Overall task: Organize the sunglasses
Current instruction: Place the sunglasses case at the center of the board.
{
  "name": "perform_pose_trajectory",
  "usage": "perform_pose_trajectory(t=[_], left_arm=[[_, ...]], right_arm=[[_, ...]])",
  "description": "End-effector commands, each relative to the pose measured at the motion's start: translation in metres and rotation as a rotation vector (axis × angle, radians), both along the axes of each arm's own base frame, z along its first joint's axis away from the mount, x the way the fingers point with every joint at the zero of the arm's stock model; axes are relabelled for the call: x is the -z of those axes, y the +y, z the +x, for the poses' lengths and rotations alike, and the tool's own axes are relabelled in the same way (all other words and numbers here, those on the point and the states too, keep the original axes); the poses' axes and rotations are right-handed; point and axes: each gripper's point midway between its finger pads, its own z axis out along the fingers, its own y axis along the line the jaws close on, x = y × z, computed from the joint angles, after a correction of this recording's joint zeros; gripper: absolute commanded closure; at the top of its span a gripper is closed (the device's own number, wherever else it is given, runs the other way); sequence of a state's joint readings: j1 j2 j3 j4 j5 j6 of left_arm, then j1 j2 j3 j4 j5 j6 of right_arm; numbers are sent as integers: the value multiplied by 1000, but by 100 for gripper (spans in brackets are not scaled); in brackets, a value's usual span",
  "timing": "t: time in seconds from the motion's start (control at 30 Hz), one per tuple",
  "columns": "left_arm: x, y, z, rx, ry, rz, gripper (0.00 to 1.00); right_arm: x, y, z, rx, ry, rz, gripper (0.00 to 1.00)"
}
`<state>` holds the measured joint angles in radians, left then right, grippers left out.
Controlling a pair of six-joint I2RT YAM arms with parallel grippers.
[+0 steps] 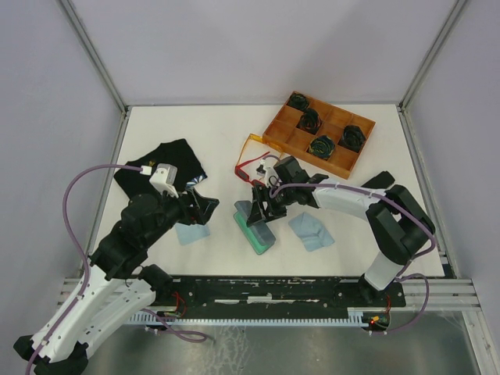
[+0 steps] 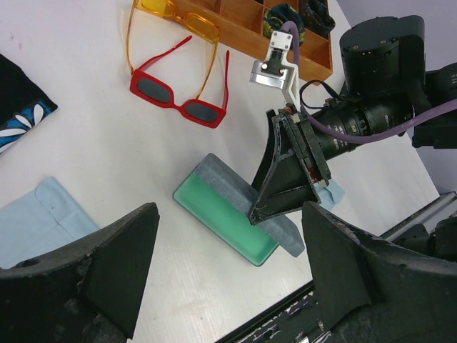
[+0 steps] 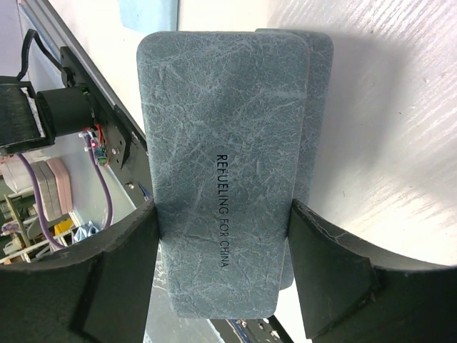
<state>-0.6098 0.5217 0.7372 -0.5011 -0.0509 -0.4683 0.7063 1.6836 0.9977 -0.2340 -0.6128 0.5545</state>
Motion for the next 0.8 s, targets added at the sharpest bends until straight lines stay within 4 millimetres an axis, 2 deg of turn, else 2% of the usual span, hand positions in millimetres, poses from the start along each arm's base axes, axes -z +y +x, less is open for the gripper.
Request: perform_pose_trajectory(t=[0.0, 0.03, 0.1, 0.13, 0.5, 0.67, 0.77], left_arm=[[-4, 2, 2, 6, -36, 24, 12], [-4, 2, 2, 7, -36, 25, 12], [-4, 2, 2, 6, -36, 25, 12], [-4, 2, 2, 6, -36, 24, 12], [-3, 1, 2, 9, -35, 26, 12], [-3, 1, 2, 13, -35, 27, 12], [-3, 1, 2, 13, -35, 26, 12]], right_arm=[[-4, 8, 10, -17, -47, 45, 59], [-2, 7, 11, -15, -49, 39, 56], [0, 5, 13, -14, -56, 26, 42], [2, 4, 13, -15, -56, 20, 40], [7, 0, 18, -11, -76, 1, 20], [9, -2, 18, -13, -83, -12, 13], [8, -4, 20, -9, -98, -23, 12]])
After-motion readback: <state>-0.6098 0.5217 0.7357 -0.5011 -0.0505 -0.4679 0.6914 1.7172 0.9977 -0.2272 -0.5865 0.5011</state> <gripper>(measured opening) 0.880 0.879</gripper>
